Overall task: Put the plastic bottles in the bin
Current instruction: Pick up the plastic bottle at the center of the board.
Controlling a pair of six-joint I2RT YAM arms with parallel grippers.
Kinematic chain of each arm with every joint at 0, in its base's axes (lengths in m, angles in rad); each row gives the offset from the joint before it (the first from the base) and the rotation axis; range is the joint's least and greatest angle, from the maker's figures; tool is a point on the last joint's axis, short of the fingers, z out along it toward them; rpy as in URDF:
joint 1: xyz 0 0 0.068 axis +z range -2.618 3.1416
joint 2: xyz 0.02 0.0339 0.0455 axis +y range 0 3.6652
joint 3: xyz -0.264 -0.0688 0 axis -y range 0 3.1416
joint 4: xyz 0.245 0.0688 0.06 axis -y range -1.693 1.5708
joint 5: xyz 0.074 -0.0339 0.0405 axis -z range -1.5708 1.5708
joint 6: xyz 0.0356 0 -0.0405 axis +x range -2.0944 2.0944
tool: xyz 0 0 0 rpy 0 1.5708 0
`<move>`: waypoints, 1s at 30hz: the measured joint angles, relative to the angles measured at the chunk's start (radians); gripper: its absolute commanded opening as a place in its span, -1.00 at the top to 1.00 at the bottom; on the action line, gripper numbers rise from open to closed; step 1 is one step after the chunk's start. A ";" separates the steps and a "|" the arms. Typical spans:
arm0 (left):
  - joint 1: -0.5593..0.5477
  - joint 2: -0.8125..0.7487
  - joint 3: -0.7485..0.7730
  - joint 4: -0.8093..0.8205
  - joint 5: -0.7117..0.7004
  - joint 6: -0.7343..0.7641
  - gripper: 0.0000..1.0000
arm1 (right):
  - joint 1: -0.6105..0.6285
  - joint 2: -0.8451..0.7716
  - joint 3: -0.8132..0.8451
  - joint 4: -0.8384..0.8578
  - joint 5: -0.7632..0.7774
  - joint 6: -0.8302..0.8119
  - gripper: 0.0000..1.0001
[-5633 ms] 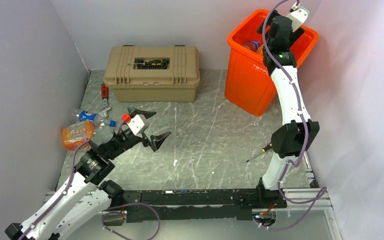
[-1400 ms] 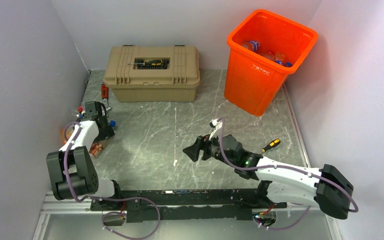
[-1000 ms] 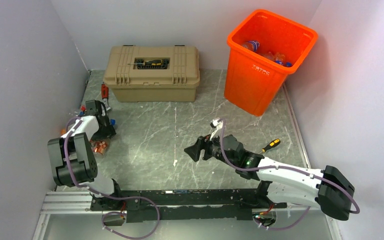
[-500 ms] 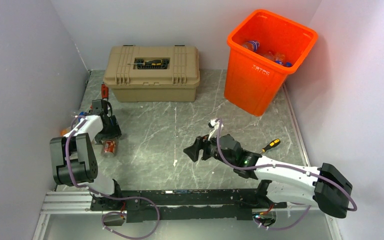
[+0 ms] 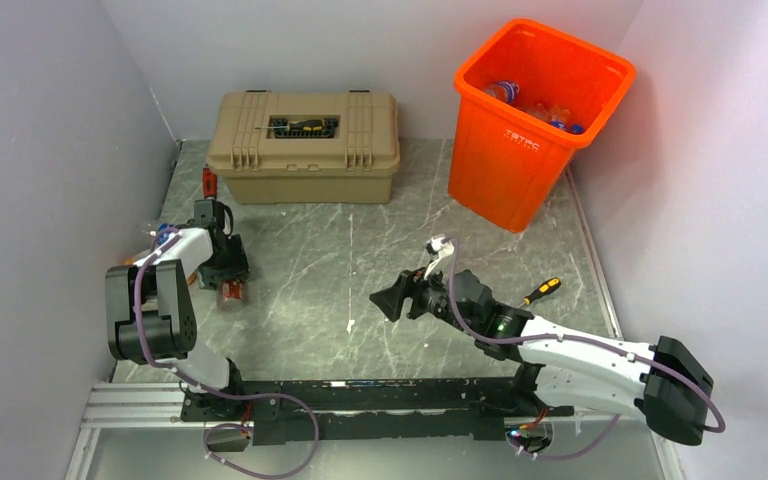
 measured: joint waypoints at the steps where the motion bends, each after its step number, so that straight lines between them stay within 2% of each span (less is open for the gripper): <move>1: 0.000 0.000 0.000 0.000 0.003 0.003 -0.20 | 0.000 -0.006 -0.003 0.000 0.003 0.001 -0.57; 12: -0.018 -0.075 -0.001 -0.001 0.004 0.014 0.45 | 0.001 -0.053 -0.031 -0.015 0.020 0.009 -0.57; 17: -0.044 -0.238 0.003 -0.013 0.008 0.012 0.95 | 0.001 -0.057 -0.033 -0.028 0.029 0.010 -0.57; 19: -0.061 -0.340 0.020 -0.026 0.029 0.009 1.00 | 0.001 -0.057 -0.030 -0.050 0.028 0.009 -0.57; 22: -0.088 -0.522 0.048 0.010 0.141 0.002 1.00 | 0.002 -0.064 -0.007 -0.101 0.029 0.003 -0.58; 26: -0.132 -0.733 0.035 0.189 0.398 -0.017 1.00 | 0.003 -0.106 0.042 -0.161 0.037 -0.018 -0.63; 30: -0.216 -0.773 -0.016 0.441 0.684 -0.043 1.00 | 0.003 -0.149 0.117 -0.214 0.039 -0.043 -0.67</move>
